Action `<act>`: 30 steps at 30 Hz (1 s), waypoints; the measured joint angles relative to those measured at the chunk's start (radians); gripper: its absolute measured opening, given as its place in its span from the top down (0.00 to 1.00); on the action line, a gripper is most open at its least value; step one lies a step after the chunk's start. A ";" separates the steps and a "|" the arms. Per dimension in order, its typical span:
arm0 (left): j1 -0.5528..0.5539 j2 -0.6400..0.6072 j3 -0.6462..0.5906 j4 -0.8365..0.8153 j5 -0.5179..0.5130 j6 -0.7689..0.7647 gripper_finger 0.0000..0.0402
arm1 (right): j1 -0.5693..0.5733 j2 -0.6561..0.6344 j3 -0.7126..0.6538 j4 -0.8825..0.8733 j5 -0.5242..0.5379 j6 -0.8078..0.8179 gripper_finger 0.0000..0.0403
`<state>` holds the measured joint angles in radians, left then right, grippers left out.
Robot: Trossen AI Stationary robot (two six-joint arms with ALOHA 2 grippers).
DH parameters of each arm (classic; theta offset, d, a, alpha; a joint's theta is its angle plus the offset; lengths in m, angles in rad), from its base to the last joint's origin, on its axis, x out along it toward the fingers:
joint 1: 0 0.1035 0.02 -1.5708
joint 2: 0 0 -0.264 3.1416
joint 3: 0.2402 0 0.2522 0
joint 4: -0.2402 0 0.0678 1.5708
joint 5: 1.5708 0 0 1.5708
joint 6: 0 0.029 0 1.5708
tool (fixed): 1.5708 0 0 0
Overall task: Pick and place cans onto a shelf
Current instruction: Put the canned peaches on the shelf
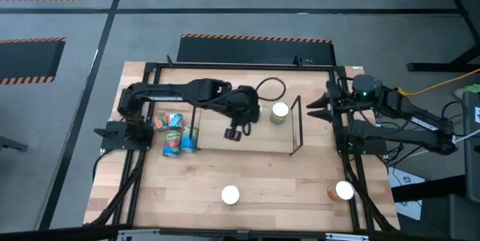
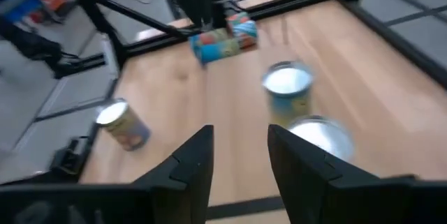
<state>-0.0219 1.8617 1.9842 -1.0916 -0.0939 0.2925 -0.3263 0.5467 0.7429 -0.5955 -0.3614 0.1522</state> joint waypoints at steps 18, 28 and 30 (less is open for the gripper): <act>-0.282 -0.011 -0.152 -0.070 0.005 -0.551 0.90 | 0.509 0.194 0.000 0.320 0.182 0.134 0.65; -0.395 -0.011 -0.261 0.014 0.019 -1.099 0.80 | 0.698 0.298 0.000 0.322 0.185 0.186 0.65; -0.409 -0.011 -0.273 0.018 0.034 -1.190 0.75 | 0.728 0.310 0.000 0.323 0.186 0.187 0.65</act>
<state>-0.4308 1.8511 1.7116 -1.0740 -0.0602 -0.8979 0.4020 0.8563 0.7429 -0.2727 -0.1757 0.3389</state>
